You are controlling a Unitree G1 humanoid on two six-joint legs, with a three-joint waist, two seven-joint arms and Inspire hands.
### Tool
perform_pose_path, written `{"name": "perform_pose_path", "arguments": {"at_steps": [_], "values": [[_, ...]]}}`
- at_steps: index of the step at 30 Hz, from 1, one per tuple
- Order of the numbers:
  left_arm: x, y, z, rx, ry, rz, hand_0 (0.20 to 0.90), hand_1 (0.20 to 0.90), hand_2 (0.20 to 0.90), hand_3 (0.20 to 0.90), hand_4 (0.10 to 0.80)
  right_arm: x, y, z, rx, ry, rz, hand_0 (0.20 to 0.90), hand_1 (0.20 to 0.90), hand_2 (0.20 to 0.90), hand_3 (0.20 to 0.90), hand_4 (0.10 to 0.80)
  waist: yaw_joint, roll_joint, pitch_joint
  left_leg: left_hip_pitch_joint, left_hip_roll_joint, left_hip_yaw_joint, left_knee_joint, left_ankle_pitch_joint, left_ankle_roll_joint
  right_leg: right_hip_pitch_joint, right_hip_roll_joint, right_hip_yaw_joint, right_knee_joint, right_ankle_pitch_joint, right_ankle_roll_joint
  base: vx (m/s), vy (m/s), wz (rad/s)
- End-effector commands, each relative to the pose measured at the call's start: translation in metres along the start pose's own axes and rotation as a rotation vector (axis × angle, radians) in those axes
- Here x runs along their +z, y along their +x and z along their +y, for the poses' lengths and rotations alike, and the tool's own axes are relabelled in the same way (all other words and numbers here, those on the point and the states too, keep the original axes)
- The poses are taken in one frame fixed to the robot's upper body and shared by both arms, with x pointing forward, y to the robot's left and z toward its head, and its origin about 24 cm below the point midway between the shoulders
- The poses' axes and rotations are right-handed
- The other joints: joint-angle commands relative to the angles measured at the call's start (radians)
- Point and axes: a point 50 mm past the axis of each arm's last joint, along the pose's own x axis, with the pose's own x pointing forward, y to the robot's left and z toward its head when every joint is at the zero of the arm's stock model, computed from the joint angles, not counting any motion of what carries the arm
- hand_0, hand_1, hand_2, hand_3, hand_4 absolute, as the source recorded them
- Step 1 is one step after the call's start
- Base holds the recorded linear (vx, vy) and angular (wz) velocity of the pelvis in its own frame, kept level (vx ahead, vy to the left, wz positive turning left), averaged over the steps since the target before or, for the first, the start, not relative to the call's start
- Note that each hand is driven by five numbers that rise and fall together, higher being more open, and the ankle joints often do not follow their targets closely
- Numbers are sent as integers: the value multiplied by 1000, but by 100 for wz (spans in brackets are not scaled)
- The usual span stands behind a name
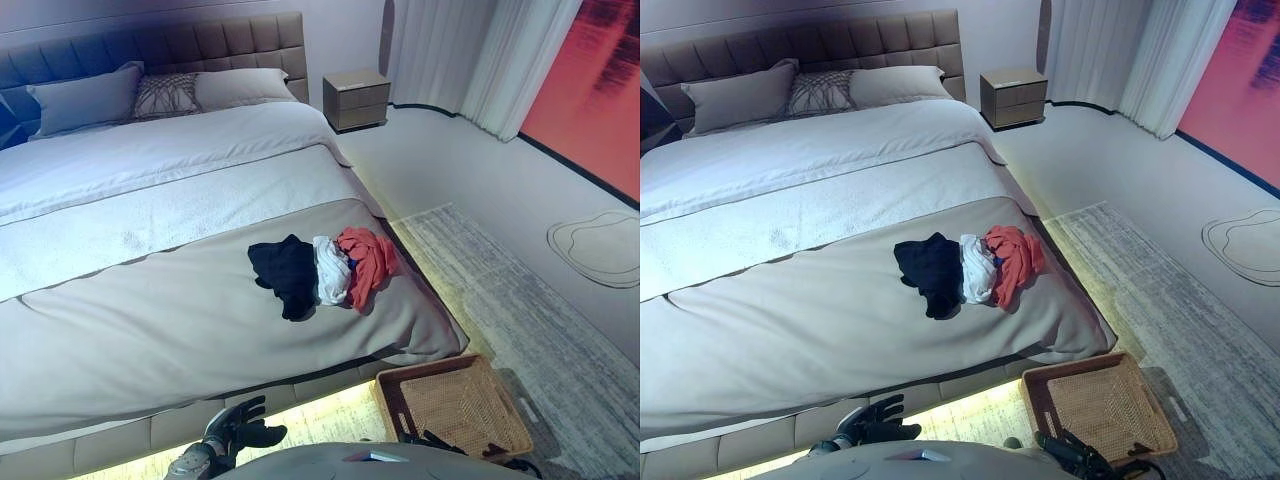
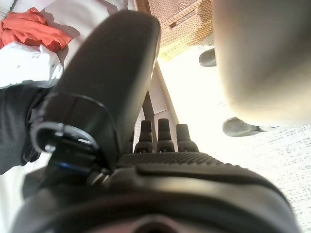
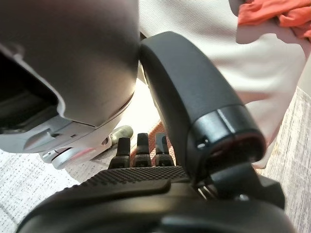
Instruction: Pick up the clothes from the bed and place them into the basket
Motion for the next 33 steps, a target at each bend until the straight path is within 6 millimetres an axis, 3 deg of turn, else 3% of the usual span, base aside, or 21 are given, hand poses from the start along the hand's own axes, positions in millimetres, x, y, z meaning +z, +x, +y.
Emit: {"name": "perform_pose_path", "arguments": {"at_steps": [1,5,8,10,11,13,16,21,23,25,27,29,30,33], "values": [[30,6,9,15,24,-80,900,900,900,900,800,31,6,21,50,-59,-85,900,900,900,900,800,6,-31,31,8,-39,19,8,-111,36,74,-73,3,10,-75,39,0,0,0],[33,7,9,14,40,-81,900,900,900,900,800,54,6,33,50,-190,-209,900,900,900,900,800,11,-32,40,8,-38,14,8,-110,35,75,-74,3,12,-75,38,1,-10,0],[37,7,10,15,53,-85,900,900,900,900,800,85,4,53,18,-377,-365,900,900,900,900,800,18,-34,52,5,-37,7,8,-107,36,72,-75,2,15,-76,36,-9,-43,3],[42,8,9,18,58,-95,900,900,900,900,800,118,-5,80,-25,-583,-561,900,900,900,900,800,25,-36,61,-3,-36,-1,8,-104,37,67,-76,0,17,-76,33,-24,-51,7],[42,8,9,18,59,-96,900,900,900,900,800,123,-7,85,-26,-616,-588,900,900,900,900,800,26,-37,62,-4,-36,-2,8,-104,37,66,-76,-1,17,-77,33,-30,-59,4],[45,8,10,24,72,-102,900,900,900,900,800,162,-30,126,-64,-809,-851,900,900,900,900,800,35,-41,73,-14,-35,-12,8,-100,37,59,-74,-1,19,-79,27,-41,-90,5],[46,6,15,42,77,-105,900,900,900,900,800,203,-67,162,-103,-945,-1122,900,900,900,900,800,45,-48,84,-23,-31,-19,8,-98,34,54,-71,-6,22,-87,21,-32,-110,10],[50,2,26,67,66,-120,900,900,900,900,800,257,-122,187,-198,-1066,-1418,900,900,900,900,800,62,-52,98,-41,-21,-34,19,-90,28,40,-59,-21,55,-113,5,-5,-119,15],[52,2,28,64,64,-129,900,900,900,900,800,269,-134,193,-241,-1097,-1458,900,900,900,900,800,70,-54,107,-57,-17,-45,62,-95,26,31,-57,-29,96,-134,-7,28,-67,13],[56,0,28,37,66,-176,900,900,900,900,800,288,-158,204,-288,-1157,-1537,900,900,900,900,800,90,-72,145,-146,-28,-47,275,-149,30,-1,-74,-57,183,-163,-34,19,-6,29],[66,0,26,19,54,-224,900,900,900,900,800,300,-175,209,-327,-1177,-1592,900,900,900,900,800,104,-71,186,-234,-40,-74,370,-142,22,-27,-75,-57,236,-168,-46,-47,82,25],[87,1,21,-17,45,-292,900,900,900,900,800,316,-195,221,-391,-1191,-1674,900,900,900,900,800,118,-52,231,-309,-31,-80,344,-97,7,-60,-71,-56,292,-191,-49,-102,228,26],[103,3,15,-46,83,-329,900,900,900,900,800,331,-213,230,-412,-1157,-1722,900,900,900,900,800,129,-42,258,-329,-31,-80,352,-102,21,-85,-80,-72,328,-218,-54,-112,285,18],[121,1,16,-37,89,-397,900,900,900,900,800,347,-243,243,-438,-1122,-1805,900,900,900,900,800,148,-37,293,-376,-53,-102,389,-110,25,-164,-102,-76,404,-229,-45,-103,168,13]]}}
